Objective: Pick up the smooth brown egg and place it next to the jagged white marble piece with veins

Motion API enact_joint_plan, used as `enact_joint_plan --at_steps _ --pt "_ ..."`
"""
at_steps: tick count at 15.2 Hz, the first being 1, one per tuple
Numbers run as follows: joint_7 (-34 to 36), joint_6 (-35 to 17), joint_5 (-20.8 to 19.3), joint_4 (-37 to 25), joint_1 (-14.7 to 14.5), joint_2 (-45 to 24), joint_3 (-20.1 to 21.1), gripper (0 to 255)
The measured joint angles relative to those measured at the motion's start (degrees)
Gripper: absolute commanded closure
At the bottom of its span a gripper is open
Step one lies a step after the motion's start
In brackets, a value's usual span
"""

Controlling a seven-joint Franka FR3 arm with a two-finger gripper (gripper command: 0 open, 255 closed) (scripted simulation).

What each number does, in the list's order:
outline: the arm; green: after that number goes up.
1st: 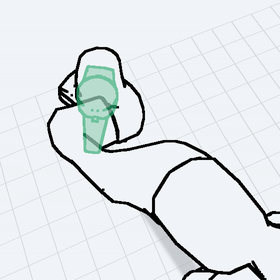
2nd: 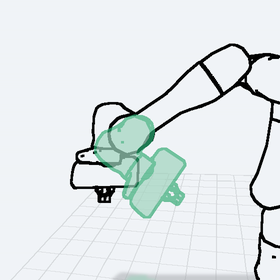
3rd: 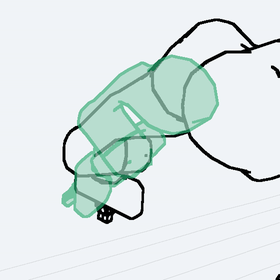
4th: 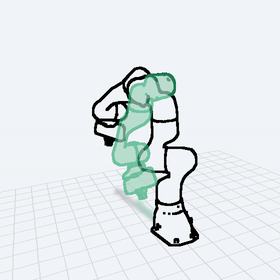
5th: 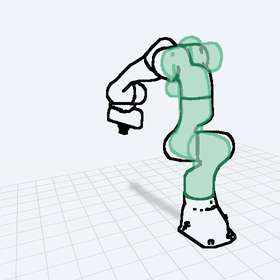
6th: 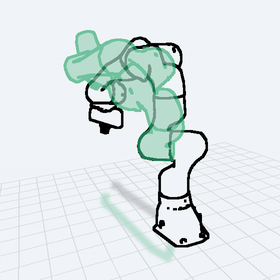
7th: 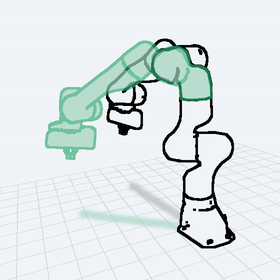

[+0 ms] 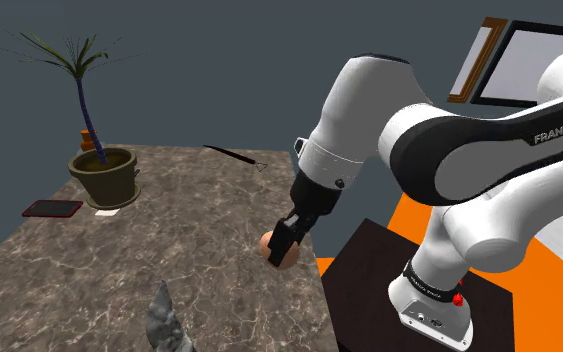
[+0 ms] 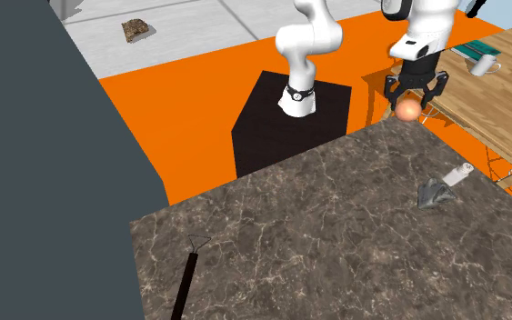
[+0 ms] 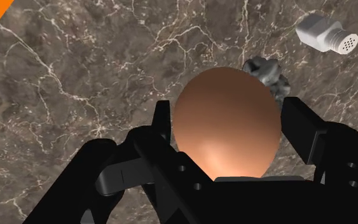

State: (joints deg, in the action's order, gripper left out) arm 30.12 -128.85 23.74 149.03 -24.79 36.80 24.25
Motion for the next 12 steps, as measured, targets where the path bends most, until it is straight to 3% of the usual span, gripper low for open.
enact_joint_plan --at_steps 4,12 --pt "3.37 -1.51 0.79 -0.66 -0.82 -1.38 3.36 255" --pt "2.87 -8.81 2.40 3.24 -1.23 -4.77 5.45 255"
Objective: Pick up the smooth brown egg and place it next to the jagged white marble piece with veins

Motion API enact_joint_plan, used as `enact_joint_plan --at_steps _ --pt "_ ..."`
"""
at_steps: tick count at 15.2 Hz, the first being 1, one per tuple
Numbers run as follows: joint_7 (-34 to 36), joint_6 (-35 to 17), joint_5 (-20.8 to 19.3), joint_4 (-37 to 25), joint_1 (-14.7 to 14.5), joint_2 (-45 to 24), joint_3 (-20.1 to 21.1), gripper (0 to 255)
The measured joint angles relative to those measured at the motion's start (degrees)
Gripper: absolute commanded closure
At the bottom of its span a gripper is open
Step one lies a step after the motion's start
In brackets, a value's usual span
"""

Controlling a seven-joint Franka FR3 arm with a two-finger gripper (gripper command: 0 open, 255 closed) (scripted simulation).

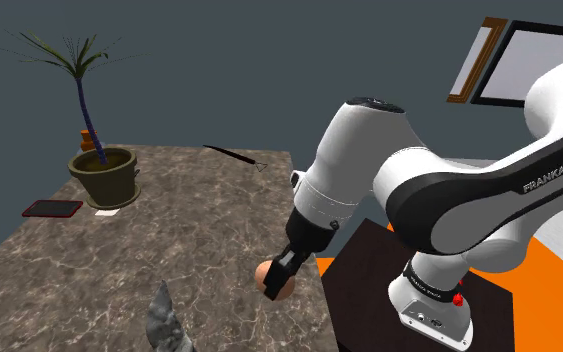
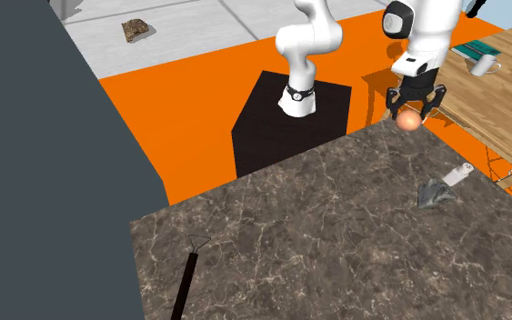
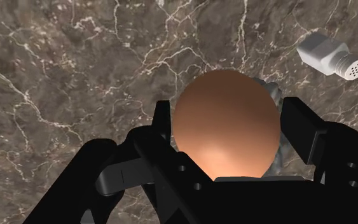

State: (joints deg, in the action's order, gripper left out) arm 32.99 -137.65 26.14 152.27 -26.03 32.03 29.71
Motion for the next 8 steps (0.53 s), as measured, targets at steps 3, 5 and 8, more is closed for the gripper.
enact_joint_plan --at_steps 3,5,8 --pt "-0.28 -2.86 0.54 1.28 -0.06 -1.61 0.73 255" --pt "-0.68 -4.68 0.96 2.29 -0.17 -2.47 1.00 255" --pt "-0.83 -7.76 1.50 3.41 -0.24 -4.44 1.87 255"
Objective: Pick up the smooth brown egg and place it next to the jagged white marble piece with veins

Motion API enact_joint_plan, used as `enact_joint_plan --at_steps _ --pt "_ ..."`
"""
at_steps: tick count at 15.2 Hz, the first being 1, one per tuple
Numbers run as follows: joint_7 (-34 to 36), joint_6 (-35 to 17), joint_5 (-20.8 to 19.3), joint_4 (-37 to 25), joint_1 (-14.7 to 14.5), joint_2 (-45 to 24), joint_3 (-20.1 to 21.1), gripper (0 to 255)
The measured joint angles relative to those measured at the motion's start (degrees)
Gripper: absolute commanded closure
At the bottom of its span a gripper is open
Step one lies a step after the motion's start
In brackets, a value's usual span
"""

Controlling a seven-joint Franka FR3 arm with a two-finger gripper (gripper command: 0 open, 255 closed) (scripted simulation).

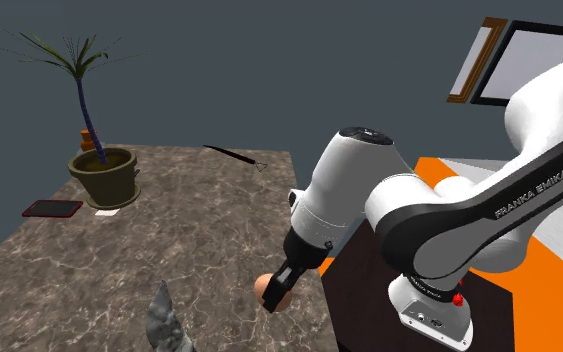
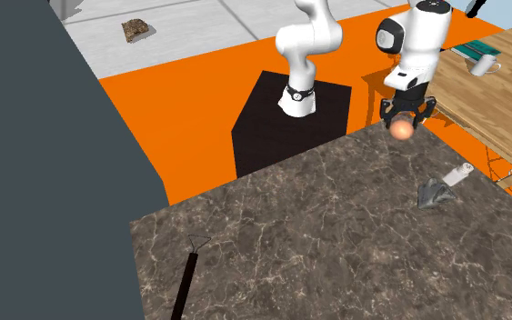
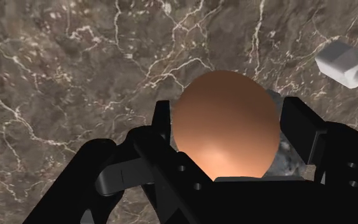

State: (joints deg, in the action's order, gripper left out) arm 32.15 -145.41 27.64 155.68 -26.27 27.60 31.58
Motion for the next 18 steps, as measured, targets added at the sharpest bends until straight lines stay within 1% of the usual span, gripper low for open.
enact_joint_plan --at_steps 12,18 --pt "-0.65 -13.29 1.08 3.33 0.52 -10.07 3.27 255" --pt "-0.28 -20.28 -0.06 4.12 1.79 -16.41 4.96 255"
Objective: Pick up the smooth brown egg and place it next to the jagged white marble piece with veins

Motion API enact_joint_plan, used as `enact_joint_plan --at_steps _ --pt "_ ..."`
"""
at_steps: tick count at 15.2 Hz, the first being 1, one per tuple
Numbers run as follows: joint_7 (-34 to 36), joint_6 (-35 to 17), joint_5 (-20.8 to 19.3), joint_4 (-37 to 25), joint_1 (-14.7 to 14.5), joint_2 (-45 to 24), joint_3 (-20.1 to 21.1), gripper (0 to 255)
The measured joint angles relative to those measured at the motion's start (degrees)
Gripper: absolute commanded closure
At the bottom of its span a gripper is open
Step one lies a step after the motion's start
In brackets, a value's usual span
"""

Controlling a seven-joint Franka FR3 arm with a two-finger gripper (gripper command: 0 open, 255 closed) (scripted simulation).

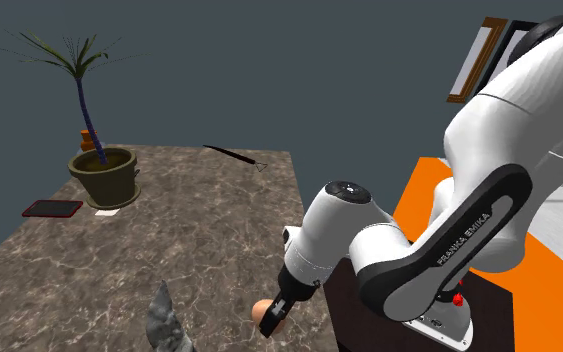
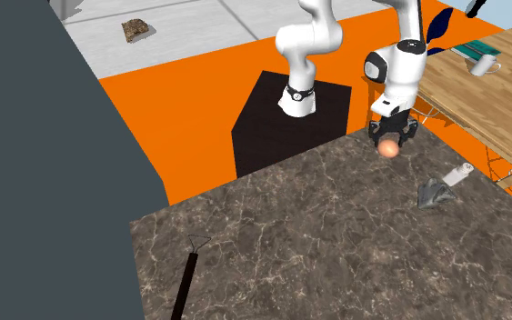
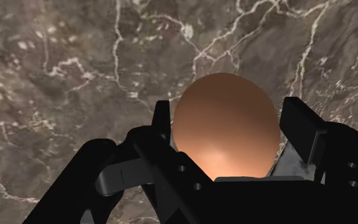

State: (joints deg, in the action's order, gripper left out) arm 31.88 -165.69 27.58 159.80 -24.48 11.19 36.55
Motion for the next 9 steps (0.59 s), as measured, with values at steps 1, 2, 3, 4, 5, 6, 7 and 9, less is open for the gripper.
enact_joint_plan --at_steps 1,2,3,4,5,6,7,9 --pt "0.31 -1.28 -0.47 0.11 0.33 -1.20 0.40 255" --pt "0.36 -2.60 -0.81 0.33 0.61 -2.36 0.61 255" --pt "0.69 -3.90 -1.41 0.49 1.00 -3.56 0.94 255" --pt "1.12 -4.83 -2.10 0.53 1.40 -4.47 1.24 255" --pt "1.52 -5.40 -2.66 0.51 1.69 -5.09 1.47 255" --pt "1.57 -5.71 -2.85 0.51 1.81 -5.40 1.51 255" --pt "1.68 -5.92 -3.00 0.52 1.88 -5.59 1.57 255" --pt "1.71 -6.02 -3.08 0.52 1.92 -5.70 1.59 255"
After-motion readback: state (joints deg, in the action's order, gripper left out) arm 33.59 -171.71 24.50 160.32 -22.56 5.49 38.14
